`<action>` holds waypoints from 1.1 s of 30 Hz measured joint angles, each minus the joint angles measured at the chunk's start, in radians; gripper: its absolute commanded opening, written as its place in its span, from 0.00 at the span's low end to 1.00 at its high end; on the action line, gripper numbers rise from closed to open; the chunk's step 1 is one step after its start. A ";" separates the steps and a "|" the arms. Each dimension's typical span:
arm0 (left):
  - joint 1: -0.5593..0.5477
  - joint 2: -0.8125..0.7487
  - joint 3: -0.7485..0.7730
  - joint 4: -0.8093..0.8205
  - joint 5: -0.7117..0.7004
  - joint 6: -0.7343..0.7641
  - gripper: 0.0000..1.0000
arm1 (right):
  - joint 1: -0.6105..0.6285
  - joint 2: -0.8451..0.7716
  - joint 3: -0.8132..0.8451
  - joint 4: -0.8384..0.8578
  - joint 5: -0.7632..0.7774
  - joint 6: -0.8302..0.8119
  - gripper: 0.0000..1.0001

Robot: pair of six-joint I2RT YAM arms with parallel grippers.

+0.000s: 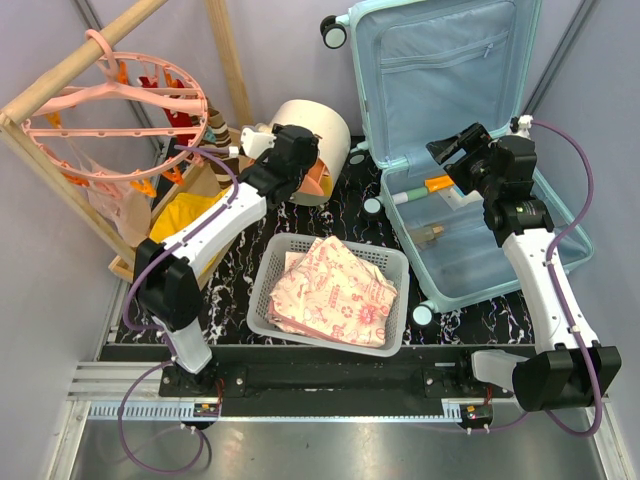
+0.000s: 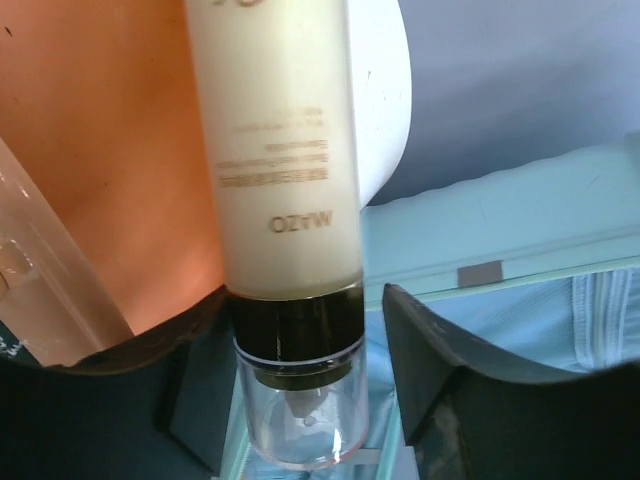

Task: Open, take out, and arrange the luggage
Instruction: Place the personal item in the drawer.

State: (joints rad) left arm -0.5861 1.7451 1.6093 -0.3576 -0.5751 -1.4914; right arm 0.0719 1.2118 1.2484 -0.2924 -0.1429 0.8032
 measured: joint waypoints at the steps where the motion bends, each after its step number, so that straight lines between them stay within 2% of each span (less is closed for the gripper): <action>1: 0.000 0.000 0.000 0.003 0.000 0.000 0.67 | 0.000 0.000 0.000 0.000 -0.001 0.001 0.82; 15: 0.001 0.000 0.012 0.015 0.002 0.037 0.67 | 0.000 0.002 -0.007 0.004 -0.002 0.003 0.82; 25: -0.003 0.002 0.089 0.082 0.003 0.174 0.69 | 0.000 0.007 -0.008 0.008 -0.002 0.003 0.82; 33: -0.018 -0.001 0.084 0.117 0.006 0.189 0.69 | 0.000 0.017 -0.008 0.010 -0.002 0.004 0.82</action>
State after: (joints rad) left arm -0.6041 1.7439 1.6936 -0.2401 -0.5686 -1.3025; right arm 0.0719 1.2285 1.2404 -0.2825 -0.1448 0.8070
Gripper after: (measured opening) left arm 0.689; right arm 0.819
